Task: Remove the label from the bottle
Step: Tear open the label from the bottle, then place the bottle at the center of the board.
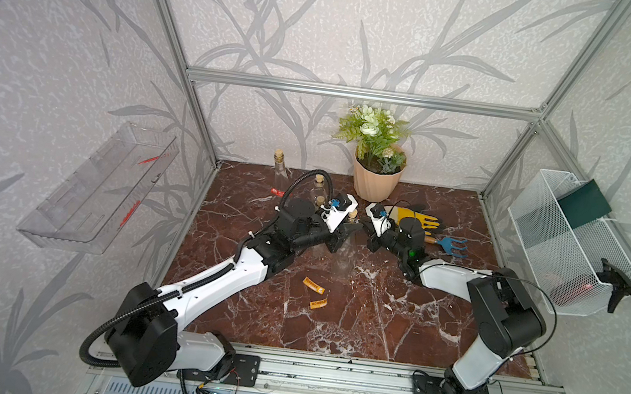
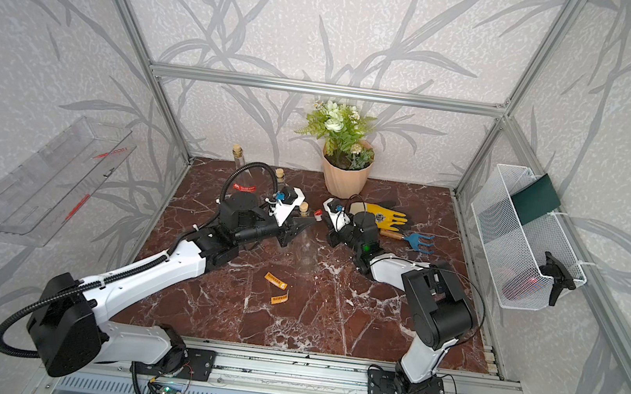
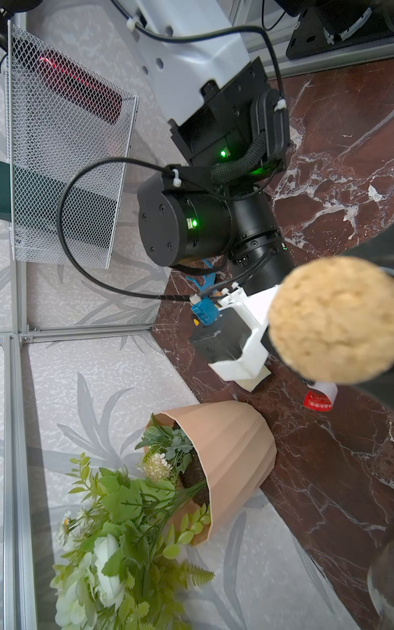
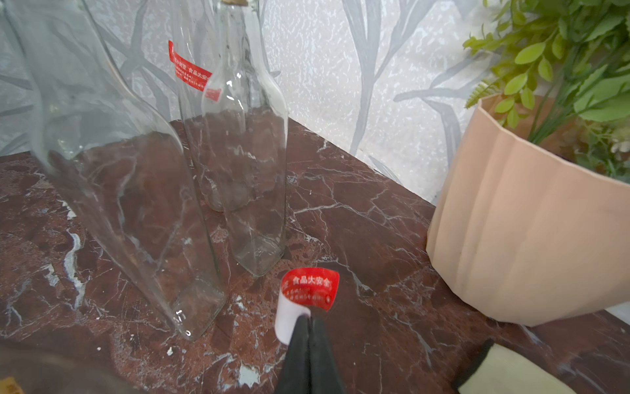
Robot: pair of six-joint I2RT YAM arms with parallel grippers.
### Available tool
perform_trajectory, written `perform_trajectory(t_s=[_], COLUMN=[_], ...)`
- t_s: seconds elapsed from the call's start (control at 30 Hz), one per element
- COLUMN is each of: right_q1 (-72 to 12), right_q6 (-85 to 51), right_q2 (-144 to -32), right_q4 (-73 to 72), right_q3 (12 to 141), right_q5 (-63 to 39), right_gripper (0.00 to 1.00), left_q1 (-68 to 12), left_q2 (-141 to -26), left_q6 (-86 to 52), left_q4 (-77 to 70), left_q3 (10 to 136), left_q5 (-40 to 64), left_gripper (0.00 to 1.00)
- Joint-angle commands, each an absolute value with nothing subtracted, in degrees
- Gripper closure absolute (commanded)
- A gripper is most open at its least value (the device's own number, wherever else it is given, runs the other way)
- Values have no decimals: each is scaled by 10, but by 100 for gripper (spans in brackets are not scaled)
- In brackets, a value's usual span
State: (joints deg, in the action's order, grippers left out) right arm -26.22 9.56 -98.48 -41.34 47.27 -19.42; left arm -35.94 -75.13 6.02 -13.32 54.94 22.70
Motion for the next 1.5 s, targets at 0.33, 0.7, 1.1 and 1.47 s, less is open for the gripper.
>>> perform_trajectory(t_s=[0.33, 0.7, 1.1, 1.47], right_q1=[-260, -261, -264, -268], right_q6=[66, -1, -35, -43], right_q2=[-790, -683, -660, -683], right_q4=[-367, -256, -228, -254], right_q3=[332, 300, 292, 289], right_q5=[-77, -60, -70, -83], right_gripper=[100, 100, 100, 100], left_q1=[-361, -360, -351, -332], left_q2=[-758, -813, -911, -992], left_q6=[48, 26, 37, 37], left_q4=[-115, -151, -167, -164], left_q3=[572, 646, 750, 830], left_q5=[206, 175, 147, 130], left_gripper=[100, 100, 100, 100])
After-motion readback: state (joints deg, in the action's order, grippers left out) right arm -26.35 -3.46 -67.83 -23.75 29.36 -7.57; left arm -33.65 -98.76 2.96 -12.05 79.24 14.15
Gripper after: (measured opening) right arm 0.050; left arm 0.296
